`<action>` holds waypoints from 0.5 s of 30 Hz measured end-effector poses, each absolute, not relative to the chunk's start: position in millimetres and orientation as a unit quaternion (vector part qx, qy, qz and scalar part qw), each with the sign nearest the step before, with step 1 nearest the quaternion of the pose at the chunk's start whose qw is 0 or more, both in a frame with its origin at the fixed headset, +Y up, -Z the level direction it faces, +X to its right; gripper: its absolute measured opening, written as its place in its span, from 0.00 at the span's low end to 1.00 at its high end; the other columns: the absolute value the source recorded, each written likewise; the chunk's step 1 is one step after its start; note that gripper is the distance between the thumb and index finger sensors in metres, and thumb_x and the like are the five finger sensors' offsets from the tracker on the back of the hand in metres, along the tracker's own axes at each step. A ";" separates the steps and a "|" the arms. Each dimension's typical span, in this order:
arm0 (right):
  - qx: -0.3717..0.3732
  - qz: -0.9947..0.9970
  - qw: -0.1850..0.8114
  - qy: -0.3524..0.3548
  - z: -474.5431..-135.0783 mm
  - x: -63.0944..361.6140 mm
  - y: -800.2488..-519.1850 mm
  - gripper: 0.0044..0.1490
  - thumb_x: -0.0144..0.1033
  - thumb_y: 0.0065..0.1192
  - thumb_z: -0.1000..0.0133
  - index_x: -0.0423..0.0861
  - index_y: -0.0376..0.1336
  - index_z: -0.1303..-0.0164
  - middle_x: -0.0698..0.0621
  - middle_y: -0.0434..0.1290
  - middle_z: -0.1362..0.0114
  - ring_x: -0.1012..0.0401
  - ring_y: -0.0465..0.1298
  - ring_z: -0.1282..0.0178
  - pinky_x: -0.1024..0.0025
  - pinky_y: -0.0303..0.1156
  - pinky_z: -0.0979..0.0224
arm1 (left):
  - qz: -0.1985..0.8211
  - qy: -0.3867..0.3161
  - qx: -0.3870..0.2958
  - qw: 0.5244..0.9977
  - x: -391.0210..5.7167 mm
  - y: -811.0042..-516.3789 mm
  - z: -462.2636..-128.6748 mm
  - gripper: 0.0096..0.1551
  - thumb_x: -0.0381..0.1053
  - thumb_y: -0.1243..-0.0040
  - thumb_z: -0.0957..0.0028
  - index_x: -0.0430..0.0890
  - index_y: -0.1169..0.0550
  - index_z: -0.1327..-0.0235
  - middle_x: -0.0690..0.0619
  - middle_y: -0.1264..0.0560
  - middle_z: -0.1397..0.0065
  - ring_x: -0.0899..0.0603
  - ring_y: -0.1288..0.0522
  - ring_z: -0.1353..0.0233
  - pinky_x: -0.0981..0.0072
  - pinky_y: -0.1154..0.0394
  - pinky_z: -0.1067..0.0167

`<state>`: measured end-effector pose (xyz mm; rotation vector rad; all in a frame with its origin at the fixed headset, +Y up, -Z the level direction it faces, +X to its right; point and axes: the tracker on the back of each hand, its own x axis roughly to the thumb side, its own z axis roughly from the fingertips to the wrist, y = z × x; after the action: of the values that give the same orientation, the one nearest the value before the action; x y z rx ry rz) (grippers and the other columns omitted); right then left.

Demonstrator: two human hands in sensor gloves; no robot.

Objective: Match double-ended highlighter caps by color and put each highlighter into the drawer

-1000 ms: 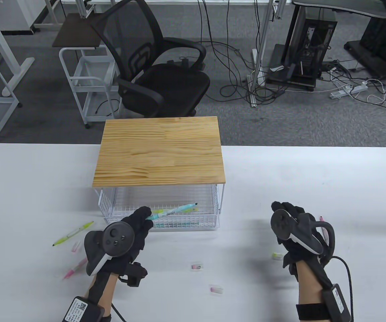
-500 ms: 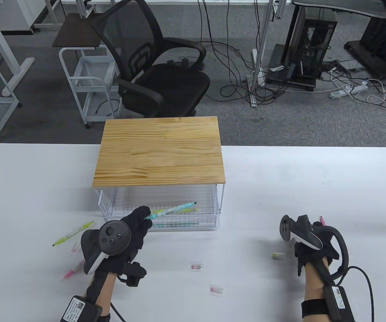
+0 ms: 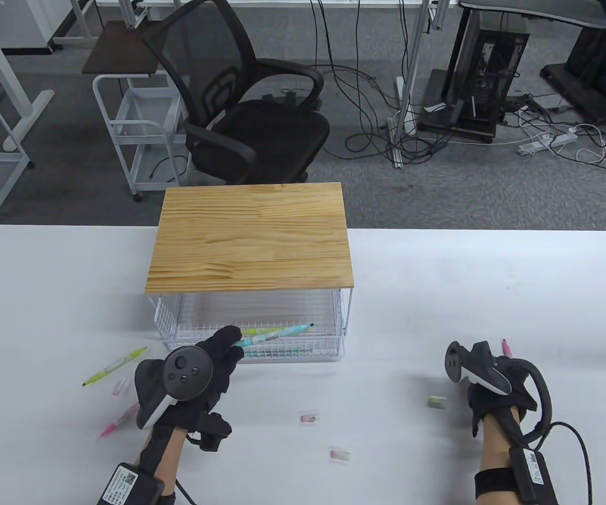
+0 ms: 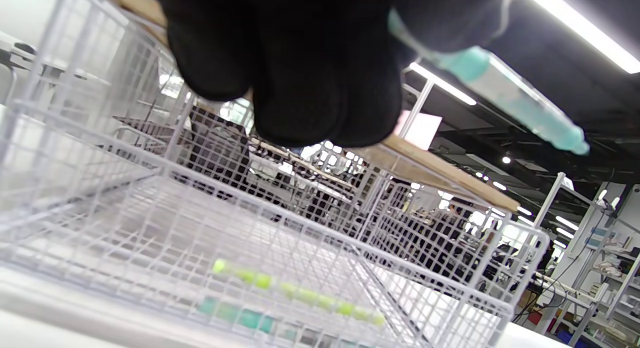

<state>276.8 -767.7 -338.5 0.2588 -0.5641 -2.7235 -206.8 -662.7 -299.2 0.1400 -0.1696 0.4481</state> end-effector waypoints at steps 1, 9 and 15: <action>0.091 -0.961 0.175 -0.195 -338.2 276.9 -767.1 0.47 0.45 0.71 0.47 0.60 0.52 0.17 0.54 0.60 0.10 0.49 0.63 0.13 0.39 0.62 0.17 | 0.220 -0.084 0.069 0.969 -206.2 -663.0 -299.3 0.26 0.55 0.50 0.41 0.55 0.30 0.29 0.58 0.17 0.37 0.49 0.17 0.39 0.49 0.24 0.29; 0.088 -0.969 0.167 -0.160 -335.6 280.9 -767.6 0.43 0.46 0.72 0.49 0.61 0.58 0.22 0.56 0.68 0.17 0.56 0.72 0.21 0.46 0.68 0.20 | 0.204 -0.082 0.064 0.974 -203.1 -667.6 -301.0 0.26 0.55 0.50 0.41 0.55 0.30 0.29 0.57 0.17 0.37 0.49 0.17 0.39 0.49 0.24 0.29; 0.078 -0.974 0.175 -0.120 -333.8 280.6 -769.8 0.37 0.45 0.72 0.51 0.62 0.62 0.29 0.58 0.73 0.23 0.59 0.76 0.27 0.51 0.70 0.21 | 0.197 -0.082 0.062 0.975 -201.8 -667.5 -300.4 0.26 0.55 0.50 0.41 0.55 0.30 0.29 0.58 0.17 0.37 0.49 0.17 0.39 0.49 0.24 0.29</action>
<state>280.6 -769.8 -333.8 0.2224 -0.3401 -2.7601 -201.8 -667.5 -300.4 0.1244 -0.1647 0.3980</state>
